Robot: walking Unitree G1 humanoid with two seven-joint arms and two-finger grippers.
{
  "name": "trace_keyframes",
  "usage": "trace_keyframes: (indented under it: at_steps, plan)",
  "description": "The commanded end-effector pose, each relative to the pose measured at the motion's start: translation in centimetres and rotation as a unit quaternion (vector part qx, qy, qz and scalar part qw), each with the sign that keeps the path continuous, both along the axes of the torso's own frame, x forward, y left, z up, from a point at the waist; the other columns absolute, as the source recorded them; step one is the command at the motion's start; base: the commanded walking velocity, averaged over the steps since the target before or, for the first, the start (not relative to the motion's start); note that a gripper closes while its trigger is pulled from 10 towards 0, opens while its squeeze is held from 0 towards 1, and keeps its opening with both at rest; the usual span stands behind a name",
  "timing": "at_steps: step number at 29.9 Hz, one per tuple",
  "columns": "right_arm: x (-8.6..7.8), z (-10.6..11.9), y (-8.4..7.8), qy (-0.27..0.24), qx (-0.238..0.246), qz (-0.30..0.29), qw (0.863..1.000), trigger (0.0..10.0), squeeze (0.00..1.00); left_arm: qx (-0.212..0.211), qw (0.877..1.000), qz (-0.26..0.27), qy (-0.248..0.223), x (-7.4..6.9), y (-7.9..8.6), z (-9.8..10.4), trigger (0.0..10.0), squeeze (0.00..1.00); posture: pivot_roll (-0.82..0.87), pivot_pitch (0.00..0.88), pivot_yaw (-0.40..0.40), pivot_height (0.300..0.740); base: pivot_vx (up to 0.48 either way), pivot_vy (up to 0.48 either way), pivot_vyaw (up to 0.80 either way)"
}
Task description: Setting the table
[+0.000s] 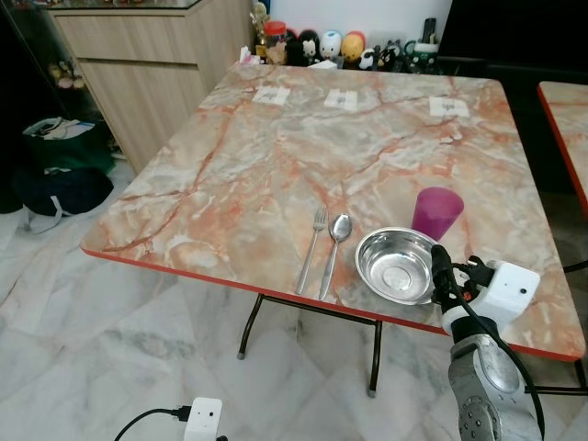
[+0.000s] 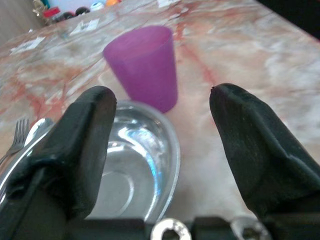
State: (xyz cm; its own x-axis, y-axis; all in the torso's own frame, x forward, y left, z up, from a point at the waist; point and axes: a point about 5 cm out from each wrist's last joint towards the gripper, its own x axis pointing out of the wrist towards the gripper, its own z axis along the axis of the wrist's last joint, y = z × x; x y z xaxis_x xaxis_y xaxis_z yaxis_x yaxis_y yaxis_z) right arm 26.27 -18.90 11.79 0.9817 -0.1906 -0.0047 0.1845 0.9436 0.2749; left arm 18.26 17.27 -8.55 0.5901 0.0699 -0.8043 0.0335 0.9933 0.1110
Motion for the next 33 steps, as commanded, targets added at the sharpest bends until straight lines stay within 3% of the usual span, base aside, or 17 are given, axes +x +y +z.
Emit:
trace_keyframes:
  at_steps: [1,3,7,11,26,32,33]
  plan:
    - [-0.5,0.3,-0.3,0.003,0.023,-0.012,1.000,10.0,0.00,0.003,1.000,-0.001,0.011,-0.5,0.2,-0.2,10.0,0.00,-0.09,0.095,0.030,0.740,0.000,0.000,0.00]
    - [-0.5,0.3,-0.3,0.003,0.023,-0.012,1.000,10.0,0.00,0.003,1.000,-0.001,0.011,-0.5,0.2,-0.2,10.0,0.00,-0.09,0.095,0.030,0.740,0.000,0.000,0.00]
    - [-0.3,0.1,-0.6,0.014,0.090,-0.016,0.996,10.0,0.00,0.004,1.000,-0.004,0.012,-0.5,0.2,-0.2,10.0,0.00,-0.09,0.095,0.034,0.740,0.000,0.000,0.00]
    - [0.1,-0.4,-0.7,0.035,0.116,-0.013,0.993,10.0,0.00,0.004,1.000,-0.003,0.012,-0.5,0.2,-0.2,10.0,0.00,-0.09,0.094,0.031,0.740,0.000,0.000,0.00]
    - [0.5,-2.1,-0.3,0.097,0.144,0.034,0.984,10.0,0.00,0.003,1.000,-0.001,0.013,-0.5,0.2,-0.3,10.0,0.00,-0.08,0.097,0.033,0.740,0.000,0.000,0.00]
    - [1.3,-2.3,0.6,0.107,0.150,0.077,0.980,10.0,0.00,0.003,1.000,0.001,0.011,-0.5,0.2,-0.2,10.0,0.00,-0.08,0.096,0.031,0.740,0.000,0.000,0.00]
    - [1.3,-2.3,0.7,0.109,0.151,0.078,0.979,0.0,0.00,0.003,1.000,0.001,0.011,-0.5,0.2,-0.2,10.0,0.00,-0.08,0.098,0.031,0.740,0.000,0.000,0.00]
